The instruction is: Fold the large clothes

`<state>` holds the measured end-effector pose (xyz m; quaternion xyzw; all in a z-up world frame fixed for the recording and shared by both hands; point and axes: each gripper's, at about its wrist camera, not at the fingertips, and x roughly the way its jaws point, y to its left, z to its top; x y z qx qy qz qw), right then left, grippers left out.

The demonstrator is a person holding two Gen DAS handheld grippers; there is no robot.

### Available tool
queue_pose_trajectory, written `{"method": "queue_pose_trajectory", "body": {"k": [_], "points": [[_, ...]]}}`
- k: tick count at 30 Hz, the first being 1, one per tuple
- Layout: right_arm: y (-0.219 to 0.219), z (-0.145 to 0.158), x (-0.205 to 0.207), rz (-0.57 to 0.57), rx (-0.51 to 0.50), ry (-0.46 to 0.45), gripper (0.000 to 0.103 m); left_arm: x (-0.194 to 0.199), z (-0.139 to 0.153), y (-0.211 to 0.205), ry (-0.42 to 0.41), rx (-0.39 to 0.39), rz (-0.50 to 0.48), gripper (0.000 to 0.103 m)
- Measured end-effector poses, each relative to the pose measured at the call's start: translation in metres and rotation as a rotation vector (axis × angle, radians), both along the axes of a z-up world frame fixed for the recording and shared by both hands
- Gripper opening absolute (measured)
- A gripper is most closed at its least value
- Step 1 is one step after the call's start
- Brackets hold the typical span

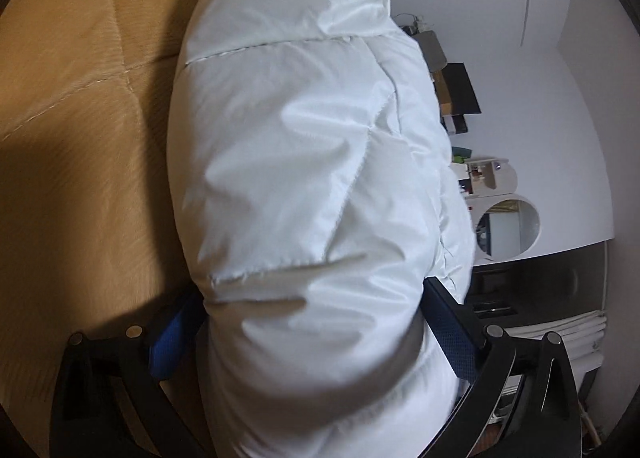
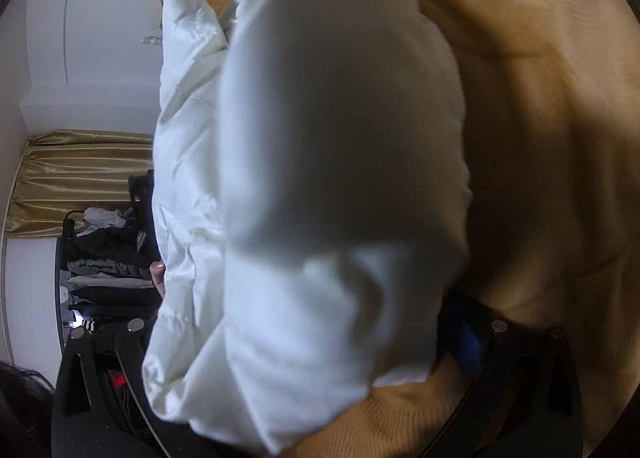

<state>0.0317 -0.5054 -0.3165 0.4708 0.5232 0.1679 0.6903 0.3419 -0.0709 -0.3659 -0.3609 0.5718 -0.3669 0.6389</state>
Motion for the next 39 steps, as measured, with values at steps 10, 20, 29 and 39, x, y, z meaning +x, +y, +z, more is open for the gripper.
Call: {"method": "queue_pose_trajectory", "body": {"k": [10,20,29,39], "points": [[0.028,0.047,0.009,0.013,-0.082,-0.071,0.067,0.012,0.006,0.009,-0.111,-0.088,-0.023,0.07],[0.137,0.093,0.059,0.154,-0.056,-0.209,0.062,0.008,0.079,0.118,-0.281,-0.018,0.079,0.062],[0.189,-0.023,0.088,0.208,0.102,-0.025,0.088,-0.004,-0.026,0.181,0.036,-0.005,0.28,0.092],[0.178,0.006,0.077,0.215,-0.014,-0.009,0.09,-0.13,0.112,0.145,-0.611,0.493,0.242,0.095]]}}
